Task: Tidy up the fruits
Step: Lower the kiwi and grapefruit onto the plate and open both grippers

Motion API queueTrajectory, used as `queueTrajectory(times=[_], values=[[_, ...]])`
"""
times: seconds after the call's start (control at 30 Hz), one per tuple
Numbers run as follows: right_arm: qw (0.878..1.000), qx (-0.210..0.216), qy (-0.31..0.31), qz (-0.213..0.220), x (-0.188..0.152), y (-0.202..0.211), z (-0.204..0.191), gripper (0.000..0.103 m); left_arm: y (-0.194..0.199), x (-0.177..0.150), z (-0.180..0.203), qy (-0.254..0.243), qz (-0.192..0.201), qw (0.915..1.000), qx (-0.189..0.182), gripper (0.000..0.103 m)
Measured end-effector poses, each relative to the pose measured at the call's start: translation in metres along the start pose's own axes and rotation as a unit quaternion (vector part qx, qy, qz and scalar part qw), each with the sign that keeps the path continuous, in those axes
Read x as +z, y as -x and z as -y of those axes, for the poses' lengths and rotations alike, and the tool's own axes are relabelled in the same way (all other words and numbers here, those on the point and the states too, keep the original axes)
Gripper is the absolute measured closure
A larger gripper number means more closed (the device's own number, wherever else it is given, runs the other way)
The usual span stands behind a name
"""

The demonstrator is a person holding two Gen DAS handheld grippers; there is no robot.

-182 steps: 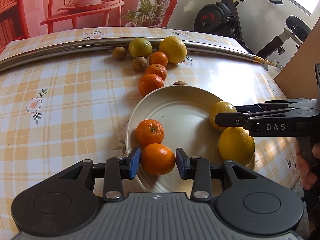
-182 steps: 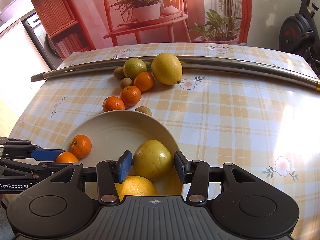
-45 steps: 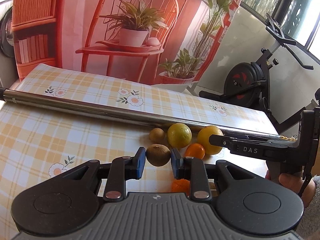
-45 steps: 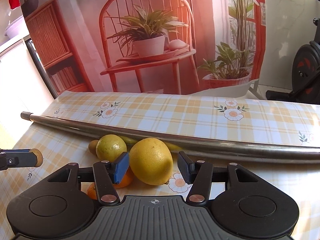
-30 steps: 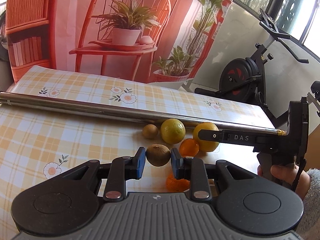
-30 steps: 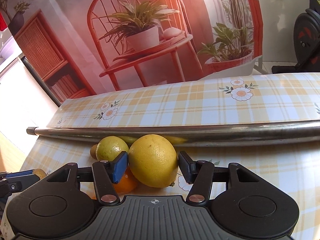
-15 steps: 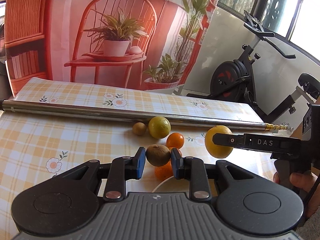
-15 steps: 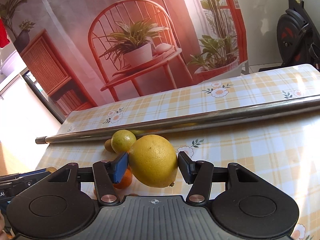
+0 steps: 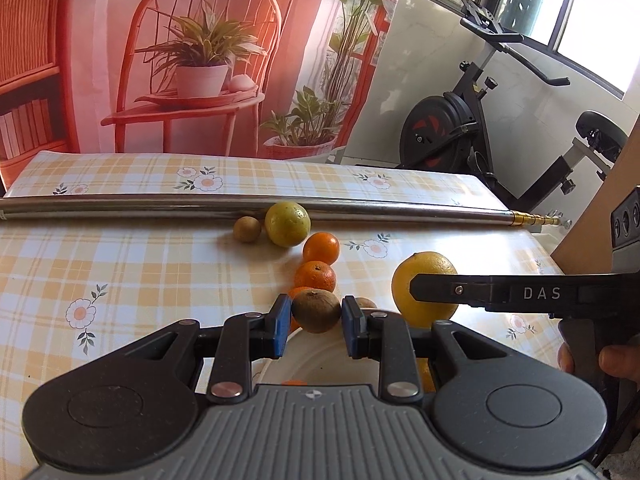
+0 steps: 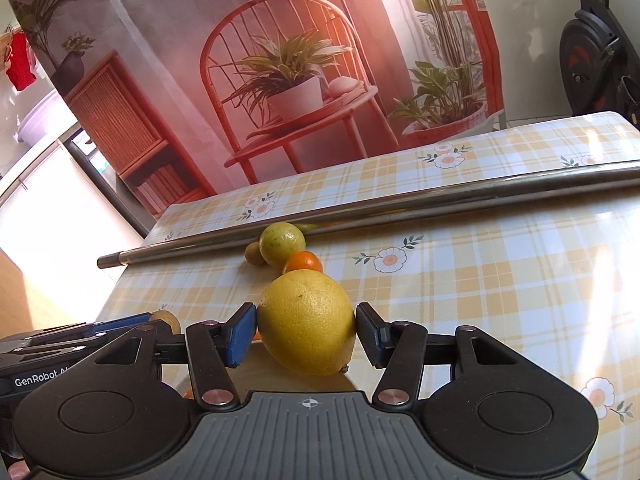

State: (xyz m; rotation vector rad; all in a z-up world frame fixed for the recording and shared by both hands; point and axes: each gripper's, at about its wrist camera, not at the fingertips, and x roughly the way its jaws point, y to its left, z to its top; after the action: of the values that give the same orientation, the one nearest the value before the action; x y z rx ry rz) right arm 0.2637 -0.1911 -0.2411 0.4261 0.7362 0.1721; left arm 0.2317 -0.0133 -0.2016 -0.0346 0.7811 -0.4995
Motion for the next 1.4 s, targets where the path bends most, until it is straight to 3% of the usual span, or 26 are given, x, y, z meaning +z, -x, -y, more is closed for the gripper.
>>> queueTrajectory(times=[0.43, 0.97, 1.4], values=[[0.997, 0.016, 0.041, -0.061, -0.007, -0.011, -0.025, 0.052, -0.009, -0.009, 0.001, -0.004, -0.025, 0.9996, -0.012, 0.074], [0.993, -0.002, 0.055, -0.103, -0.013, -0.025, -0.031, 0.056, -0.022, -0.018, 0.006, -0.032, -0.052, 0.9981, -0.011, 0.074], [0.997, 0.007, 0.015, -0.081, -0.004, -0.011, -0.015, 0.057, -0.029, -0.022, 0.008, -0.029, -0.067, 0.9972, -0.012, 0.074]])
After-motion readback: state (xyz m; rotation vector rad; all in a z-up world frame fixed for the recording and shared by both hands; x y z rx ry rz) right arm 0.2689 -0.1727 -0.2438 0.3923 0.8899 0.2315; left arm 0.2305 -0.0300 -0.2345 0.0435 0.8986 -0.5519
